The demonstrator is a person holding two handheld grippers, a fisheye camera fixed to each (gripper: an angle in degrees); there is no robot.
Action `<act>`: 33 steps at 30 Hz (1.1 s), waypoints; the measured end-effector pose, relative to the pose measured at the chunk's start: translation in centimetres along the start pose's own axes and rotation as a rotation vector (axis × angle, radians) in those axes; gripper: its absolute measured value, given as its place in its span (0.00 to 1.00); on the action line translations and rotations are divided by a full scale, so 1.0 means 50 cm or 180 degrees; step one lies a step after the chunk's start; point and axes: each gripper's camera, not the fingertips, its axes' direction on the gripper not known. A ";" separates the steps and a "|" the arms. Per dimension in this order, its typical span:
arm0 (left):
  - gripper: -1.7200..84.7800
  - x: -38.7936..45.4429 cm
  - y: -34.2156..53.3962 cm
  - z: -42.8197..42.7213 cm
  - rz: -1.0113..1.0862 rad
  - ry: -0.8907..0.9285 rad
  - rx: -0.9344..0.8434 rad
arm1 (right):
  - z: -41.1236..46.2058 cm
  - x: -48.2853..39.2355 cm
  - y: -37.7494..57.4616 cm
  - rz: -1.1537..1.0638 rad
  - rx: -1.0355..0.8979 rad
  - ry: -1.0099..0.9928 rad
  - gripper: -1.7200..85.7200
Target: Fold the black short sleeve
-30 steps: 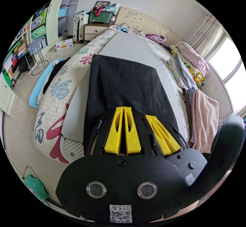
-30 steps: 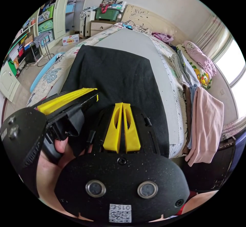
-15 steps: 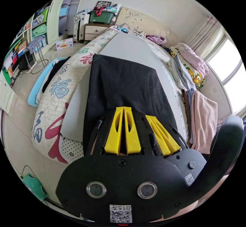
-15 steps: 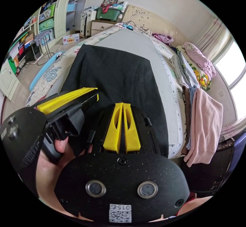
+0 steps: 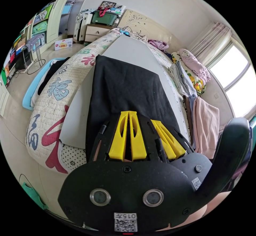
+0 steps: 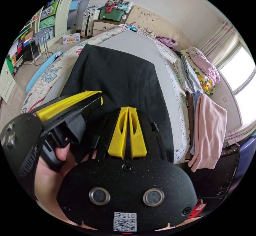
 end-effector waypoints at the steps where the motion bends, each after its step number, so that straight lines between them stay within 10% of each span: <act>1: 0.01 0.000 -0.001 0.000 0.0000 0.0002 0.0002 | -0.004 -0.001 -0.001 0.0004 0.0000 -0.0003 0.01; 33: 0.01 0.015 -0.026 -0.024 0.0152 -0.0156 -0.0012 | -0.188 0.066 0.001 0.0112 0.0006 -0.0109 0.01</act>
